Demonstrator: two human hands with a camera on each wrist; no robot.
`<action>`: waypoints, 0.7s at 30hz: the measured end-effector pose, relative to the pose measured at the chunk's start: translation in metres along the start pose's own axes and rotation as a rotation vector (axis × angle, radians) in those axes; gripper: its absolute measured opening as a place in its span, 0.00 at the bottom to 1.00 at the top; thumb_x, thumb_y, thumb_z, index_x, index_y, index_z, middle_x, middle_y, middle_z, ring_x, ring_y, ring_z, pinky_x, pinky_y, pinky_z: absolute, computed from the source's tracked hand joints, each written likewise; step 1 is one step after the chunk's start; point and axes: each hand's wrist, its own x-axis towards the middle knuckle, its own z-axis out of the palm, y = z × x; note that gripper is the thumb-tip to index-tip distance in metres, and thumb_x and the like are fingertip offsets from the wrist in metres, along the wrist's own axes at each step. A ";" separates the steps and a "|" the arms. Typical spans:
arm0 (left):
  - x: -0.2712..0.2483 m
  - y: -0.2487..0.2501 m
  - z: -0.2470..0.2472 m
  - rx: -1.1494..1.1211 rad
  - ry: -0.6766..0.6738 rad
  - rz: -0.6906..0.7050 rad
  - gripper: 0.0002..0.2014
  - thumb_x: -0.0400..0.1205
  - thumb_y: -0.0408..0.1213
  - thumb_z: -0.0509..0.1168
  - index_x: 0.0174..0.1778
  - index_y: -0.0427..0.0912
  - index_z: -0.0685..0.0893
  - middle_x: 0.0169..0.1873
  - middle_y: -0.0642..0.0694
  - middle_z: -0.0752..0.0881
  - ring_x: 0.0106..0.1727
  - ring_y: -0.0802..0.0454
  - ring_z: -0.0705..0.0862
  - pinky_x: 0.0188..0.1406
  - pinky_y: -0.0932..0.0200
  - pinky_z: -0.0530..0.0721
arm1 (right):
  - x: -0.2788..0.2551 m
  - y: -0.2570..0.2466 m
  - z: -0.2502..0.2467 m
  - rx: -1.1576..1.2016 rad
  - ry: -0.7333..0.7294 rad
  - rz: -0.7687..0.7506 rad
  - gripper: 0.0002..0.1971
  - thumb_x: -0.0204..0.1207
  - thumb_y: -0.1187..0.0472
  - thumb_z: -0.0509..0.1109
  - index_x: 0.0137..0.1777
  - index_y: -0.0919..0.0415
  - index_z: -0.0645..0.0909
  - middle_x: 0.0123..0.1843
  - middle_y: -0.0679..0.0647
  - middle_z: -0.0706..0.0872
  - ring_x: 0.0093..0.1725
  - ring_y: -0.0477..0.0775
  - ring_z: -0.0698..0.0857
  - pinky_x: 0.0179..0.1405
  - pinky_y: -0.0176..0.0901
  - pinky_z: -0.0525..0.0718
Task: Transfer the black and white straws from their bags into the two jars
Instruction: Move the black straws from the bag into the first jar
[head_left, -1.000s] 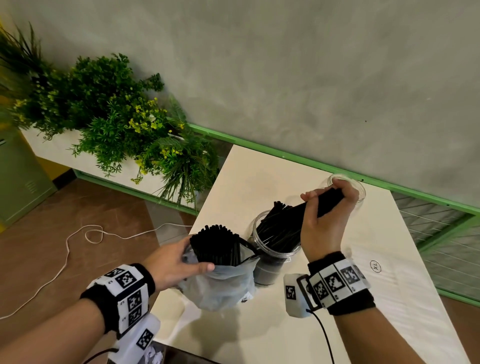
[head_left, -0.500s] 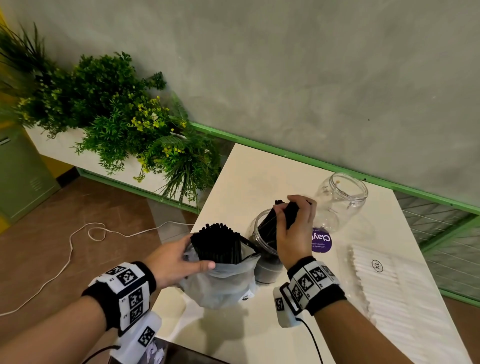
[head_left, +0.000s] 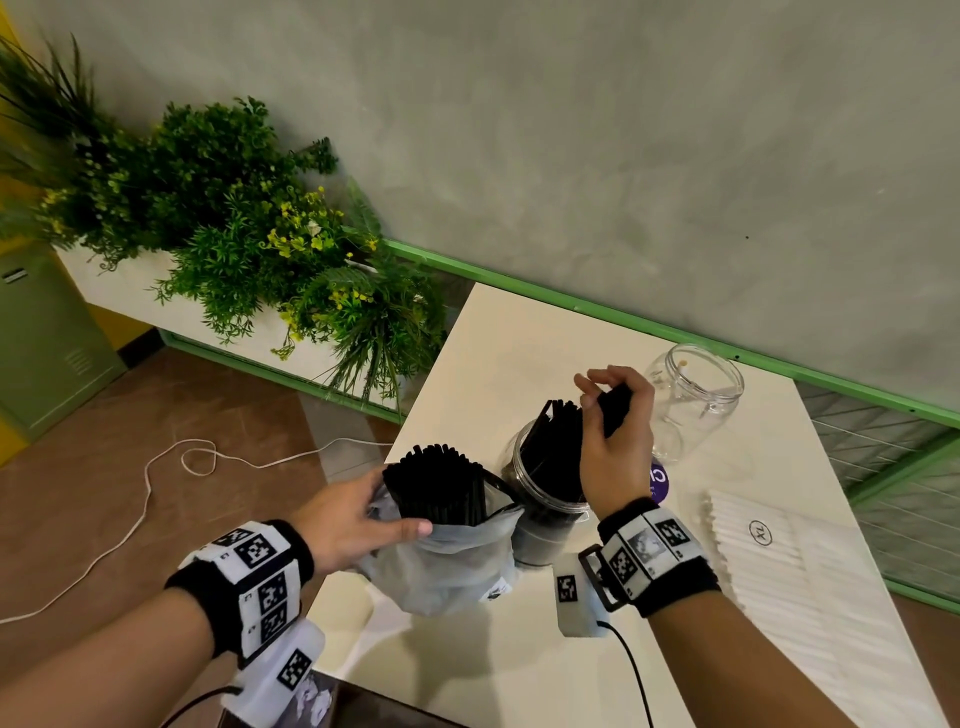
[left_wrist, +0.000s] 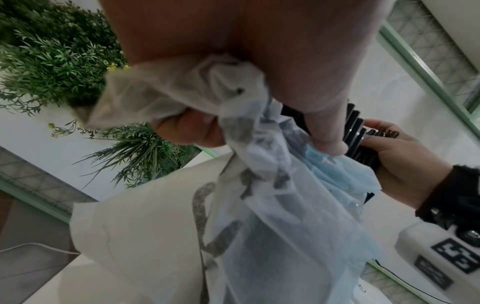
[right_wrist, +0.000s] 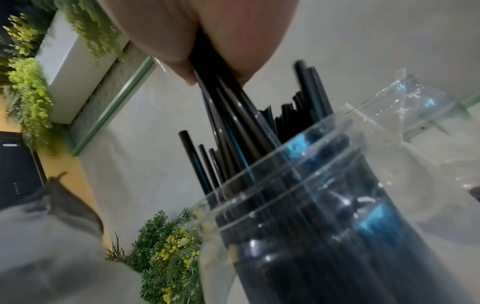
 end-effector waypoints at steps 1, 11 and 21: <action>0.000 0.000 0.000 0.000 -0.001 0.001 0.49 0.48 0.86 0.57 0.63 0.64 0.69 0.59 0.60 0.80 0.64 0.60 0.80 0.61 0.60 0.81 | 0.001 0.000 0.001 -0.009 -0.011 0.002 0.16 0.82 0.73 0.61 0.61 0.52 0.70 0.56 0.48 0.85 0.60 0.45 0.85 0.61 0.31 0.78; -0.002 0.005 -0.002 -0.035 0.001 0.011 0.45 0.50 0.84 0.59 0.61 0.66 0.67 0.55 0.65 0.79 0.59 0.66 0.78 0.49 0.81 0.73 | 0.003 0.017 -0.011 -0.400 -0.242 0.072 0.02 0.79 0.53 0.70 0.49 0.45 0.79 0.44 0.48 0.85 0.46 0.43 0.83 0.44 0.33 0.79; -0.001 0.004 0.000 0.024 -0.008 0.032 0.55 0.48 0.87 0.55 0.70 0.60 0.69 0.61 0.59 0.81 0.61 0.58 0.82 0.62 0.60 0.80 | 0.004 0.021 -0.018 -0.507 -0.225 0.024 0.08 0.75 0.63 0.73 0.51 0.52 0.81 0.47 0.51 0.84 0.48 0.48 0.80 0.46 0.24 0.72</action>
